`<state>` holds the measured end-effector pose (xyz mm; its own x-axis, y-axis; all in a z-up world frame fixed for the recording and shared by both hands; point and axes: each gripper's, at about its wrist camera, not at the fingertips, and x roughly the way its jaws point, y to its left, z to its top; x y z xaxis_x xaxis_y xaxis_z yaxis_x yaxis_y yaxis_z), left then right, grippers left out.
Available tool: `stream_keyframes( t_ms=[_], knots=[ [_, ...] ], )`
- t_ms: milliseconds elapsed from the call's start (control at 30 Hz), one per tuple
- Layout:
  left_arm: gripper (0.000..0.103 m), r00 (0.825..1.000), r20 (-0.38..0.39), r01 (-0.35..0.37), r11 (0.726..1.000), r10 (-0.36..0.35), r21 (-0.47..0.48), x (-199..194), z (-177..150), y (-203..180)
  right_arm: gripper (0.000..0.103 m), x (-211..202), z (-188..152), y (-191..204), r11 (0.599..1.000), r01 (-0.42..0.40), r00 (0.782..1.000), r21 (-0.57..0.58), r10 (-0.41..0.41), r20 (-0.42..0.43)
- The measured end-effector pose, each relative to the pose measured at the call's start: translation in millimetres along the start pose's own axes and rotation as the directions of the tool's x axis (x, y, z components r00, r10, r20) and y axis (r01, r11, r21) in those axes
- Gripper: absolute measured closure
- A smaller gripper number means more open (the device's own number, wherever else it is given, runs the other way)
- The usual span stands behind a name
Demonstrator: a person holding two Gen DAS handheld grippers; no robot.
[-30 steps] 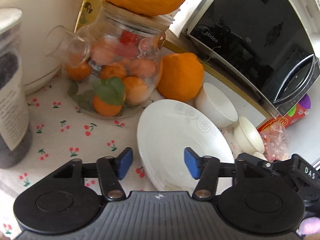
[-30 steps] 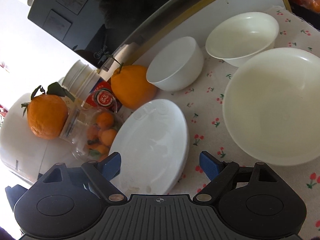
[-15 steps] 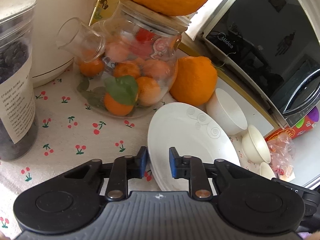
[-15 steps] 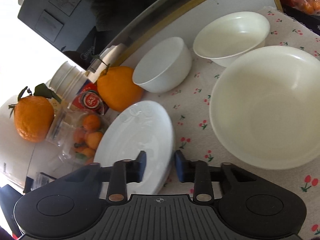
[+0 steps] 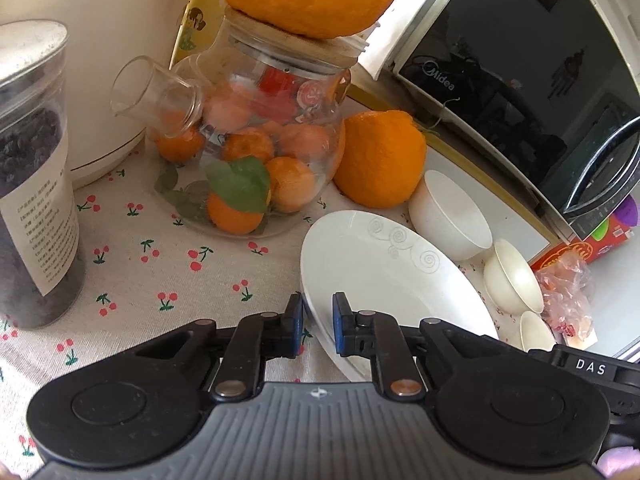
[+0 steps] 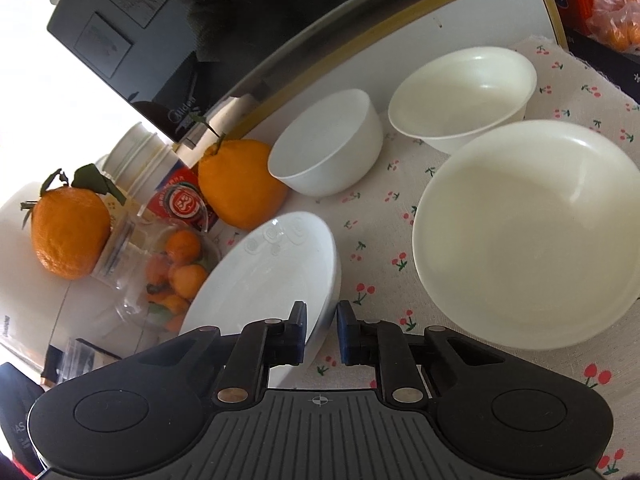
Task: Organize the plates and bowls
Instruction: 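Carry the white plate with both grippers and lower it onto the blue plate stack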
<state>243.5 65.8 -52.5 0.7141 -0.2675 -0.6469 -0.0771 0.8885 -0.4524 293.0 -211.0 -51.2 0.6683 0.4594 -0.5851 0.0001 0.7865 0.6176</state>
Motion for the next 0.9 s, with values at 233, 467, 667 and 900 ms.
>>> stream_keyframes(
  t_ms=[233, 467, 667, 900],
  knots=[
    [0.090, 1.000, -0.006, 0.004, 1.000, -0.004, 0.012, -13.1, -3.7, -6.3, 0.087, -18.8, 3.9, 12.3, 1.000, -0.011, 1.000, -0.014, 0.011, 0.018],
    [0.090, 1.000, 0.003, 0.023, 0.999, -0.023, 0.029, -31.4, -2.1, -18.5, 0.086, -49.0, 7.4, 32.7, 0.997, 0.007, 0.999, -0.077, -0.004, 0.037],
    [0.090, 1.000, 0.005, 0.028, 0.999, -0.028, 0.043, -49.3, -0.6, -29.7, 0.086, -73.2, 5.0, 46.9, 0.995, 0.027, 0.999, -0.100, -0.023, 0.044],
    [0.090, 1.000, -0.001, 0.031, 0.998, -0.031, 0.063, -72.8, -1.3, -39.7, 0.086, -104.9, -6.1, 59.8, 0.993, 0.044, 0.998, -0.105, -0.040, 0.040]
  ],
)
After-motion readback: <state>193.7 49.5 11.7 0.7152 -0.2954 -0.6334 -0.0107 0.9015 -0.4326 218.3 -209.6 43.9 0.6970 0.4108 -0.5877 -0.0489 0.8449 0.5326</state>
